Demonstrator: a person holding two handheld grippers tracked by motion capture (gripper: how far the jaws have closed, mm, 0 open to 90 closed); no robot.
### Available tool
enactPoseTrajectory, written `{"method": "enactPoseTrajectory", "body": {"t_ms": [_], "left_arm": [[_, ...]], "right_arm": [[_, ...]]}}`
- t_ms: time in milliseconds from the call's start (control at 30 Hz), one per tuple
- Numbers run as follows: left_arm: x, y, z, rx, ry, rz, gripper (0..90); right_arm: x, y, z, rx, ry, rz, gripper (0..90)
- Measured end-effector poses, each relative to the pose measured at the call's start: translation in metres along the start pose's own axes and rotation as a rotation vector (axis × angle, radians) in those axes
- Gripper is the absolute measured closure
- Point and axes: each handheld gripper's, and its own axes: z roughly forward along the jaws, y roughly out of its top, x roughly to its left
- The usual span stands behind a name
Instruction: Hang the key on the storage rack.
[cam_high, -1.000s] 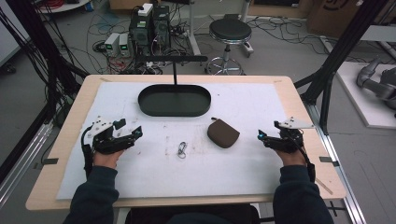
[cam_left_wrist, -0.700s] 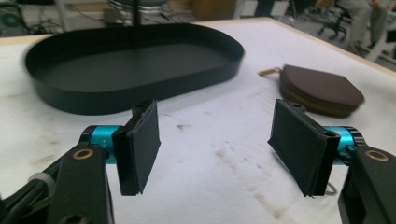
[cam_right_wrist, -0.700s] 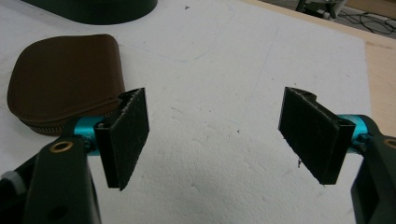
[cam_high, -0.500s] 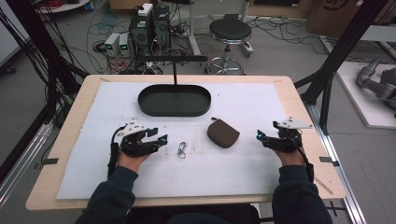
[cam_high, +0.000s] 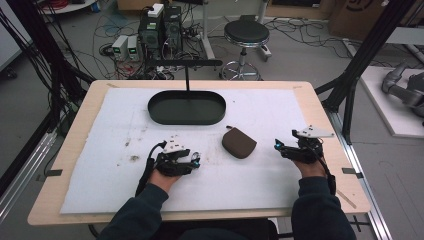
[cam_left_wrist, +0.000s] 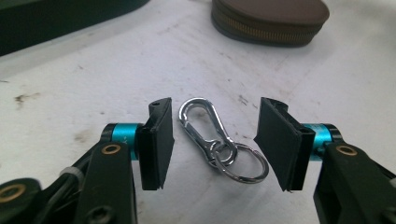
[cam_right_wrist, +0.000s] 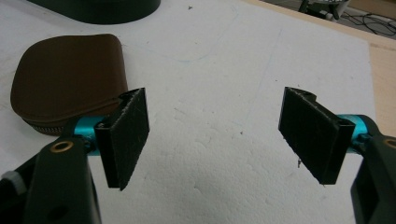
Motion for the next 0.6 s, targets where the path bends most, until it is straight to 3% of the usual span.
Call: {"method": "enactPoseTrajectory", "body": {"t_ms": [33, 133, 200, 367, 467, 500, 600], "left_arm": [[-0.002, 0.001, 0.001, 0.013, 0.01, 0.022, 44.7], [-0.003, 0.001, 0.003, 0.034, 0.03, 0.028, 45.6], [-0.006, 0.002, 0.007, 0.072, 0.042, 0.047, 49.5], [-0.01, 0.004, 0.009, 0.094, 0.057, 0.073, 60.3], [-0.007, 0.003, 0.007, 0.093, 0.05, 0.066, 65.9], [-0.003, 0.003, 0.006, 0.09, 0.032, 0.038, 71.4], [0.001, 0.003, 0.004, 0.093, 0.021, 0.015, 71.7]], "right_arm": [[0.0, 0.0, 0.0, -0.001, 0.0, -0.001, 24.9], [0.001, 0.001, 0.0, -0.002, 0.001, -0.005, 25.0], [0.001, 0.001, 0.0, -0.001, 0.001, -0.009, 25.0], [0.002, 0.001, 0.0, 0.0, 0.003, -0.008, 25.2], [0.002, 0.001, 0.0, 0.0, 0.003, -0.008, 25.2], [0.002, 0.001, 0.0, 0.001, 0.004, -0.007, 25.2], [0.002, 0.001, 0.0, 0.0, 0.004, -0.007, 25.2]]}}
